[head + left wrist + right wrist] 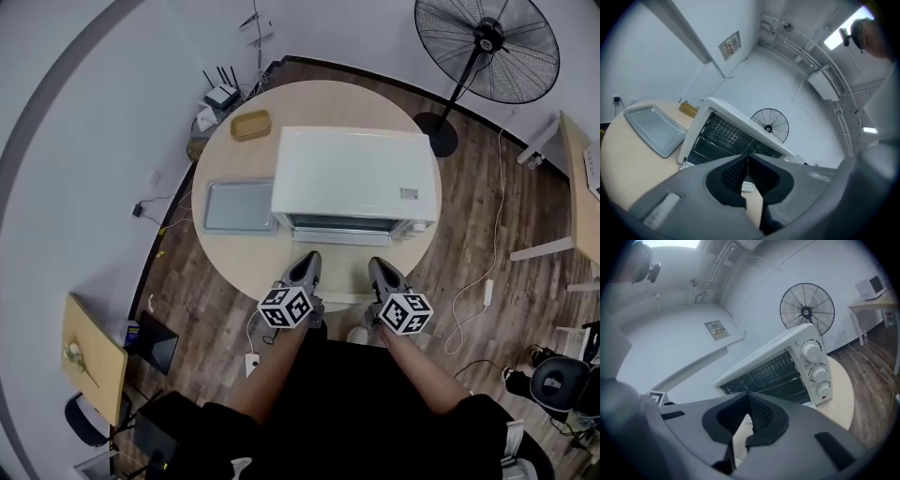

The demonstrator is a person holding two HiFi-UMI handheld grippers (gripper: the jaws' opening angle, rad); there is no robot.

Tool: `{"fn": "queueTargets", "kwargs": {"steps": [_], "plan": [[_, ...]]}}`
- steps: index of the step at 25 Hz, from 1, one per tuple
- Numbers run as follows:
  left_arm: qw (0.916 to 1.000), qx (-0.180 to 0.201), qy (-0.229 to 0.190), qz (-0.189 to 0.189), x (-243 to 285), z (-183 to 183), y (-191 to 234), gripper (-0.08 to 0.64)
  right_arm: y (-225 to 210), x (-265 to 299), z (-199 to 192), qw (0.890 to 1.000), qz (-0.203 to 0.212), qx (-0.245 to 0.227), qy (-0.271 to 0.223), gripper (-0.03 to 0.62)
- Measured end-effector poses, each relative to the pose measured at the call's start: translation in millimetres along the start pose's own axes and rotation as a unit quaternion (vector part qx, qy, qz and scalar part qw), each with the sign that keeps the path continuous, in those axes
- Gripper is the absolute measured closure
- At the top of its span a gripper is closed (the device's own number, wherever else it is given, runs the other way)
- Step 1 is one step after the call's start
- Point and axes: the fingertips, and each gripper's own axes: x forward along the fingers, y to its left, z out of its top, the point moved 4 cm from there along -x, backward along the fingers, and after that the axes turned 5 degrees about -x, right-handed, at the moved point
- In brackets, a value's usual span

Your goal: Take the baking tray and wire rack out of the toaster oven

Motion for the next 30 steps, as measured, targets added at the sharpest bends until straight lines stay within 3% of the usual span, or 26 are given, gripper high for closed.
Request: {"fn": "queueTargets", "kwargs": {"steps": [2,7,8,12,16,19,21,30], "plan": [[0.9992,-0.041,-0.003,0.000,15,1,13,0.538,-10,12,0,1.000,-0.008,0.018,-0.001,0.589],[0.9941,-0.096,0.021,-0.045,50,-9,31,0.537,-43,47,-10,0.989,-0.046,0.139,-0.024,0.575],[0.9915,-0.118,0.016,-0.051,58,-8,38,0.533,-47,58,-11,0.986,-0.047,0.154,-0.030,0.547],[0.9766,-0.206,-0.008,-0.061,82,-3,61,0.398,-58,90,-11,0.976,-0.036,0.210,-0.048,0.463],[0.9680,-0.244,-0.019,-0.054,103,-3,81,0.371,-71,112,-16,0.963,-0.055,0.256,-0.070,0.440],[0.9554,-0.287,-0.041,-0.057,119,-6,92,0.355,-78,127,-20,0.949,-0.075,0.292,-0.091,0.425],[0.9485,-0.307,-0.049,-0.062,129,-8,93,0.347,-78,137,-17,0.945,-0.070,0.301,-0.102,0.406],[0.9351,-0.347,-0.036,-0.062,154,-9,104,0.347,-96,155,-19,0.939,-0.083,0.315,-0.107,0.393]]}}
